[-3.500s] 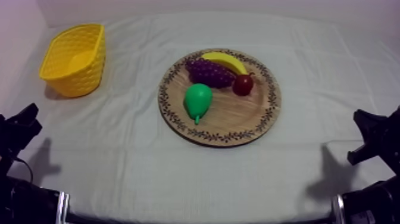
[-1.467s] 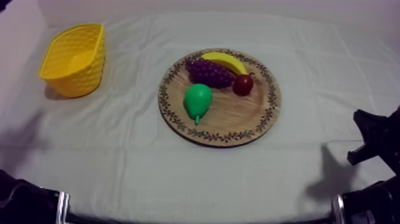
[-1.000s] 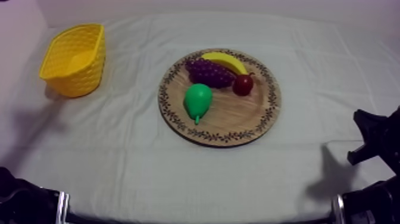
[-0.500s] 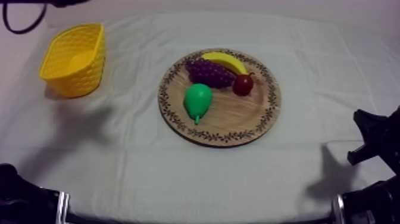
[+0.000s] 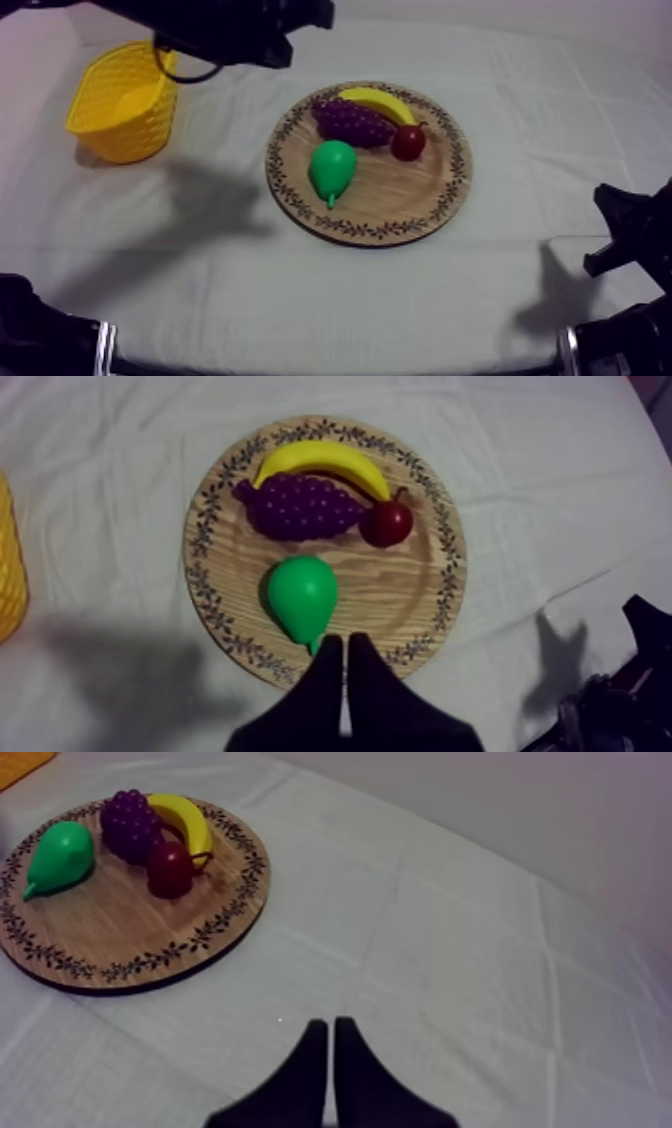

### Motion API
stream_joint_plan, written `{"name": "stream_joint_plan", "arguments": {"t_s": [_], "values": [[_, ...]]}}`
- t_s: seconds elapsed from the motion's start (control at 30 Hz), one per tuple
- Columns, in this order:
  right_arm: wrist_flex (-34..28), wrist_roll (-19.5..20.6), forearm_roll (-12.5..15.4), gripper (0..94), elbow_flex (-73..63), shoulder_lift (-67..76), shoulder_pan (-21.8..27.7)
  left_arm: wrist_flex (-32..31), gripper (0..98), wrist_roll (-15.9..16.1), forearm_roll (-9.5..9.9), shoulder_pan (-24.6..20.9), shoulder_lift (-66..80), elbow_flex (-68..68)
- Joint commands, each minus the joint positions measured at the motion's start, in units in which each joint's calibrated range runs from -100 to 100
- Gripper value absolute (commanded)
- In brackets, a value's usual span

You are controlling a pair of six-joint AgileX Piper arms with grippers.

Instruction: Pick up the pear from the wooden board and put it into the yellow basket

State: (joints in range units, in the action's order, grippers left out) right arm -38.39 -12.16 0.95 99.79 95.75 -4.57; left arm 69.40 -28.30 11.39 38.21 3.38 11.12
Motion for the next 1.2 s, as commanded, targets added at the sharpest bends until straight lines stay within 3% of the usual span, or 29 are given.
{"name": "stream_joint_plan", "arguments": {"t_s": [0.0, 0.1, 0.2, 0.37, 0.53, 0.77, 1.17], "values": [[0.0, -0.03, 0.0, 0.5, -0.01, 0.01, -0.03, -0.28, 2.9, -0.74, -0.02, 0.03, -2.34, -0.03], [0.0, -0.03, 0.0, 0.5, -0.01, 0.01, -0.03, -0.62, 12.7, -1.13, -0.42, 0.09, -3.8, 0.21], [0.0, -0.03, 0.0, 0.5, -0.01, 0.01, -0.03, -1.59, 31.6, -0.77, -1.09, 0.28, -4.12, 1.54], [0.0, -0.04, 0.0, 0.5, -0.01, 0.01, -0.03, -2.77, 58.8, 1.29, -4.1, -0.65, -4.26, 2.87], [0.0, -0.06, 0.0, 0.5, -0.01, 0.01, -0.03, -1.11, 76.7, 1.84, -5.44, -1.71, -8.05, 0.41], [0.0, -0.04, 0.0, 0.5, -0.01, 0.01, -0.03, -2.14, 87.9, 1.94, -5.66, -2.14, -15.52, -3.51], [0.0, -0.03, 0.0, 0.5, -0.01, 0.01, -0.03, -5.39, 87.0, 2.5, -8.16, -2.85, -30.12, -7.37]]}}
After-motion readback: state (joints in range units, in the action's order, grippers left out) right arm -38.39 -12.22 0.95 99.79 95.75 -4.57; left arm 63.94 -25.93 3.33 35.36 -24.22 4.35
